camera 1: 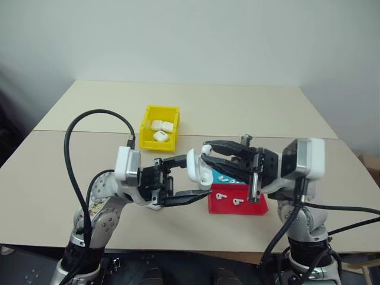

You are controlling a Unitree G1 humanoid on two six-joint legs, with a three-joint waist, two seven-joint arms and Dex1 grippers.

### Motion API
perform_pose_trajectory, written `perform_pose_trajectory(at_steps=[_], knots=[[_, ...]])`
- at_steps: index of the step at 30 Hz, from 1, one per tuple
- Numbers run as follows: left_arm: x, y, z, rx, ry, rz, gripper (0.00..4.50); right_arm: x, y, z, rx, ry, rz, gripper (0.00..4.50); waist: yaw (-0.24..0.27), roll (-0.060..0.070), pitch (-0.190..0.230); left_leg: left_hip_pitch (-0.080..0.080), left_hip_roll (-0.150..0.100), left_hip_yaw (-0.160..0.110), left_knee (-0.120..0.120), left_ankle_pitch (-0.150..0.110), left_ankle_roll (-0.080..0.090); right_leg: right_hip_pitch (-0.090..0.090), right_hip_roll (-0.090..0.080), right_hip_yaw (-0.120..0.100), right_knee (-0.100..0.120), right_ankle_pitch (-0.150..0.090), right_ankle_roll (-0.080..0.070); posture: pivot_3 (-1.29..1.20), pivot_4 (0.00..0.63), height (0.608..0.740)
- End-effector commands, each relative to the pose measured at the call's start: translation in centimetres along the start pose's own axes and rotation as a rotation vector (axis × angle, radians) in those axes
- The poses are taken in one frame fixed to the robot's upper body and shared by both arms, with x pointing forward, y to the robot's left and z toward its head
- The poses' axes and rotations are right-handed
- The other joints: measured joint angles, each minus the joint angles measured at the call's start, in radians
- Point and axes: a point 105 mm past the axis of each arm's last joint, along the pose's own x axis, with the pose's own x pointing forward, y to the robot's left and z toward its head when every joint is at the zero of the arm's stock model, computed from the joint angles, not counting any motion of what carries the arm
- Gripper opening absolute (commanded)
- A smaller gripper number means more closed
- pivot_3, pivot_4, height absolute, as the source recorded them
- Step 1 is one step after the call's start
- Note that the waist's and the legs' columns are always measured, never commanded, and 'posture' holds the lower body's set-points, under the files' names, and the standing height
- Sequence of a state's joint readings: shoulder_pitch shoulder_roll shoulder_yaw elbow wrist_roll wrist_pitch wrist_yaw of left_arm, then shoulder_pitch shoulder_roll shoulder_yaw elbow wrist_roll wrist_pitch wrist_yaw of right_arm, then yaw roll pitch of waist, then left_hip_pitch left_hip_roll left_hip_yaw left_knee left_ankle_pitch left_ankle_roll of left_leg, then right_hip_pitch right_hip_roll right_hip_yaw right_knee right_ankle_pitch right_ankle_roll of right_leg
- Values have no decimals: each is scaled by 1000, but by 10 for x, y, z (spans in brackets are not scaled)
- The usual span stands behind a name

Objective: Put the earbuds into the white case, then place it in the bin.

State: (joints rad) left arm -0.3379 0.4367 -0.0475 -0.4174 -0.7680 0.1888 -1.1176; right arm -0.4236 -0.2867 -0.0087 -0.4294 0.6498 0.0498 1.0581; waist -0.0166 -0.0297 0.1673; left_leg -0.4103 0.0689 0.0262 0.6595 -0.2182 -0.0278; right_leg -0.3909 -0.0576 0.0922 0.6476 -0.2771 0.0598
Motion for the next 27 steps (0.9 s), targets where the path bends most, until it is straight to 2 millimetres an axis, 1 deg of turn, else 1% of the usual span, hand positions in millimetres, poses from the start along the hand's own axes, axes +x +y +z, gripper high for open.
perform_pose_trajectory(at_steps=[1,6,9,14,24,27], knots=[[3,-3,5,25,-6,-17,2765,3,3,5,-34,-22,17,1024,0,0,0,0,0,0,0,0,0,0,0,0,0,0,0,0,150,740],[3,-3,5,33,-14,-19,2765,3,7,4,-53,-12,48,1024,0,0,0,0,0,0,0,0,0,0,0,0,0,0,0,0,150,740],[4,-2,5,36,-12,-16,2765,2,9,3,-60,-4,68,1750,0,0,0,0,0,0,0,0,0,0,0,0,0,0,0,0,150,740],[3,-2,4,36,-6,-17,2765,2,8,0,-95,9,56,3456,0,0,0,0,0,0,0,0,0,0,0,0,0,0,0,0,150,740],[3,0,3,47,-15,-5,2765,0,7,-2,-110,19,71,3456,0,0,0,0,0,0,0,0,0,0,0,0,0,0,0,0,150,740],[1,-1,1,47,-10,-1,2765,1,4,7,-79,-13,65,3456,0,0,0,0,0,0,0,0,0,0,0,0,0,0,0,0,150,740]])
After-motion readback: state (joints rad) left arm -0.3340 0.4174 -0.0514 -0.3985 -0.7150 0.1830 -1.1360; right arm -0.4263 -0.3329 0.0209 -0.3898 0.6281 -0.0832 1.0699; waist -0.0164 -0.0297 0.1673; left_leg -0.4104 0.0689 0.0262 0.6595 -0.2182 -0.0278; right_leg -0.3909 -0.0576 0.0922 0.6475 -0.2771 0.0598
